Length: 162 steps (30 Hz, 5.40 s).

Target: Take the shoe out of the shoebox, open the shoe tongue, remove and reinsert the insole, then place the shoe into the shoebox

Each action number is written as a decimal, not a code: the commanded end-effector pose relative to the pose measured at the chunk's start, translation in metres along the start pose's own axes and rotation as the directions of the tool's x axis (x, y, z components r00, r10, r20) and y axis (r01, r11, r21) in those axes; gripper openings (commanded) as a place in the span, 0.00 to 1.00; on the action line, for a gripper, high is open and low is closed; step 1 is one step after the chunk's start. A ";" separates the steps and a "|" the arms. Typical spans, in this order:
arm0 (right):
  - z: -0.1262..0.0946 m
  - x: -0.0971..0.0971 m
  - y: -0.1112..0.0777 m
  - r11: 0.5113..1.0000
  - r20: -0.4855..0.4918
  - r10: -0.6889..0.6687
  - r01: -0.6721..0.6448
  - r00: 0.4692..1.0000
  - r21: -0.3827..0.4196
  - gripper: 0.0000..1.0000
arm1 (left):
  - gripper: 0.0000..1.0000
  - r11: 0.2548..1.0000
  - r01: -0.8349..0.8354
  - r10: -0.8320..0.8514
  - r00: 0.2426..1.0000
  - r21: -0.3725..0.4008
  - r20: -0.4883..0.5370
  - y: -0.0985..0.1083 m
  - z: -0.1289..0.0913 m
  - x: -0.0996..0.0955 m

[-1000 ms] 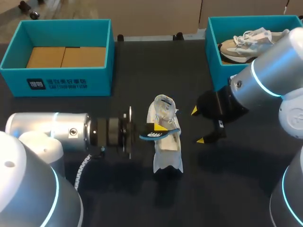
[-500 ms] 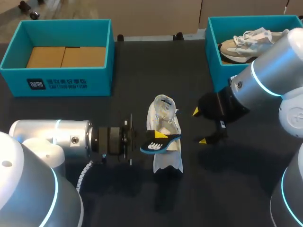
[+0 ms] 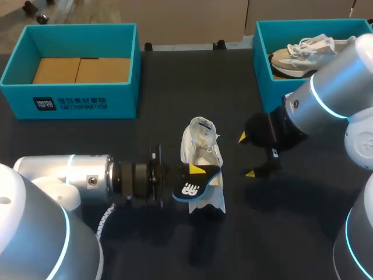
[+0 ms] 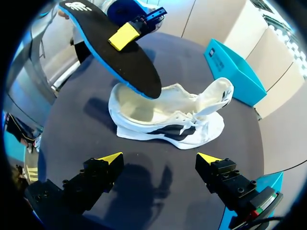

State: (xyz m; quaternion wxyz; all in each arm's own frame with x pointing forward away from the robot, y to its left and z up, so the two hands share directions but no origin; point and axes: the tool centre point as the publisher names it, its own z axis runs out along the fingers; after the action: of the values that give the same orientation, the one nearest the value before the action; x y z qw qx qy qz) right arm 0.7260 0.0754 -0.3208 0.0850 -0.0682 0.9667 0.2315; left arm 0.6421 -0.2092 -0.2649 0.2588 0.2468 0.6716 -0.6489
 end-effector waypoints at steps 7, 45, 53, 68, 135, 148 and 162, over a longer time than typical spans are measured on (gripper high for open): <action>0.011 0.002 0.010 1.000 -0.019 -0.019 0.019 1.000 0.000 1.00 | 0.00 0.999 -0.031 0.031 0.999 -0.012 0.013 -0.001 -0.001 0.007; 0.024 0.007 0.016 1.000 -0.058 -0.004 0.004 0.998 -0.001 1.00 | 0.00 1.000 0.005 -0.005 1.000 0.029 -0.005 0.007 0.026 0.012; 0.024 0.007 0.016 1.000 -0.058 -0.004 0.004 0.998 -0.001 1.00 | 0.00 1.000 0.020 -0.019 1.000 0.018 -0.010 0.009 0.026 0.019; 0.024 0.007 0.016 1.000 -0.058 -0.004 0.004 0.998 -0.001 1.00 | 0.00 1.000 0.005 -0.005 0.999 0.013 -0.032 0.026 0.031 0.024; 0.024 0.007 0.016 1.000 -0.058 -0.004 0.004 0.998 -0.001 1.00 | 0.00 0.995 0.043 -0.047 0.998 -0.095 -0.035 0.102 0.024 0.015; 0.024 0.007 0.016 1.000 -0.058 -0.004 0.004 0.998 -0.001 1.00 | 0.16 0.993 0.058 -0.063 0.997 -0.103 -0.038 0.101 0.024 0.008; 0.024 0.007 0.016 1.000 -0.058 -0.004 0.004 0.998 -0.001 1.00 | 0.24 0.996 0.042 -0.045 0.998 -0.078 -0.036 0.084 0.017 0.001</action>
State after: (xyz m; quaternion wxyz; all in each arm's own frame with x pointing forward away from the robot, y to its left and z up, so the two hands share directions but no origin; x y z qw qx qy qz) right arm 0.7204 0.0986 -0.3350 0.0559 -0.0776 0.9681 0.2318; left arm 0.7009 -0.2276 -0.3318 0.2408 0.2345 0.7052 -0.6243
